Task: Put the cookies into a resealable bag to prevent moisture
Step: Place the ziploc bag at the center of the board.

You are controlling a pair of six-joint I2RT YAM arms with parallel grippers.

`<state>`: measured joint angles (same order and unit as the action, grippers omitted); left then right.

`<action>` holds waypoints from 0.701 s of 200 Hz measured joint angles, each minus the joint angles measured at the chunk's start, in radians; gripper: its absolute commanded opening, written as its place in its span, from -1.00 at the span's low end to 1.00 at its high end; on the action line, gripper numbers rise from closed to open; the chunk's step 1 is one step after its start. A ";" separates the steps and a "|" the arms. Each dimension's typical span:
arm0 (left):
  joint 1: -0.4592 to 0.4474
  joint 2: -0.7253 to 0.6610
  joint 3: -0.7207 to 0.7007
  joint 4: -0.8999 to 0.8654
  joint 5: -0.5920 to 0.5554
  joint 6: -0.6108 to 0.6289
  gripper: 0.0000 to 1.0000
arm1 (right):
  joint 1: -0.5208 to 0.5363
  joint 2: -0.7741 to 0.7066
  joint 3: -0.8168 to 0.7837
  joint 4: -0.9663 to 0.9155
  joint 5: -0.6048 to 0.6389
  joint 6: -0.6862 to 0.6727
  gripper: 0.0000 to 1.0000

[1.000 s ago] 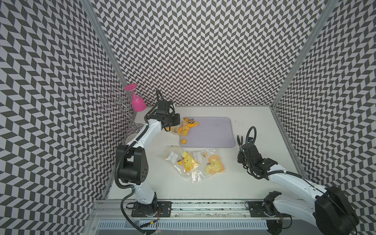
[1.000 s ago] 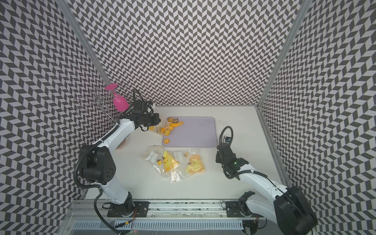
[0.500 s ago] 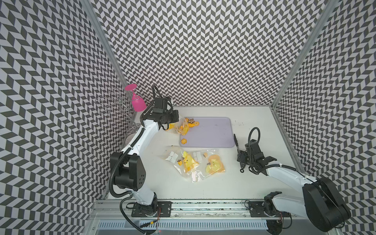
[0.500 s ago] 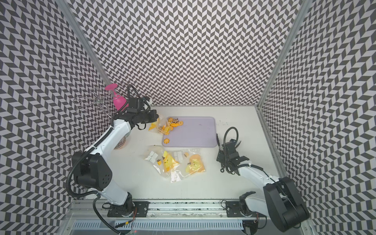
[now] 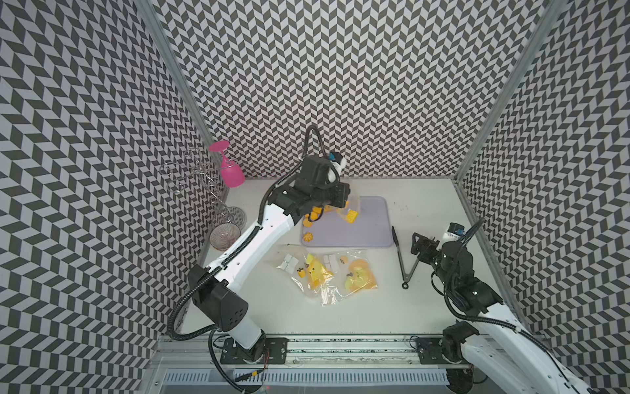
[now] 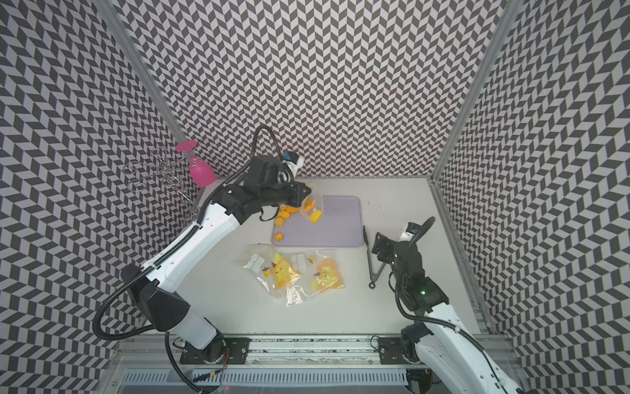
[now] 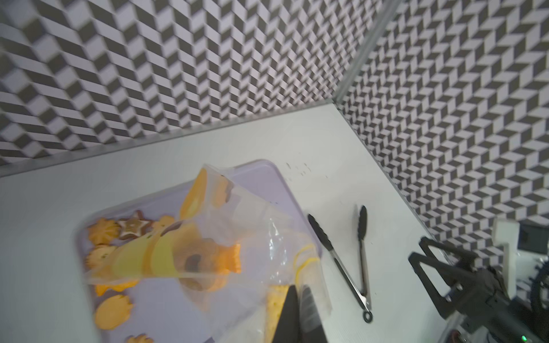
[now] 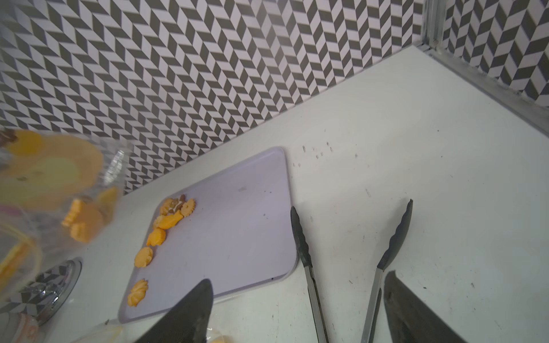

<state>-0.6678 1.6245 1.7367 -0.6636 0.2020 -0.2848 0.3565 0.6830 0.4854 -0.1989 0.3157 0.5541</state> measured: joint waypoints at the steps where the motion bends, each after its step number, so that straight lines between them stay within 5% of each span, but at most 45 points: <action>1: -0.007 0.002 0.000 0.000 0.002 0.000 -1.00 | 0.000 -0.002 0.000 0.000 0.003 -0.001 0.73; 42: -0.159 0.071 -0.075 0.052 0.095 0.005 -1.00 | 0.000 -0.019 0.005 -0.010 0.063 -0.013 0.72; 92: -0.140 0.306 -0.144 0.082 0.060 0.038 -1.00 | 0.000 -0.008 -0.024 0.045 0.042 -0.058 0.79; 140: -0.124 0.303 -0.186 0.109 0.046 0.057 -1.00 | -0.002 0.039 -0.028 0.063 -0.085 -0.124 0.56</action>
<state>-0.7914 1.9270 1.5505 -0.5545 0.2478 -0.2279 0.3546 0.7216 0.4576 -0.1360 0.2306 0.4301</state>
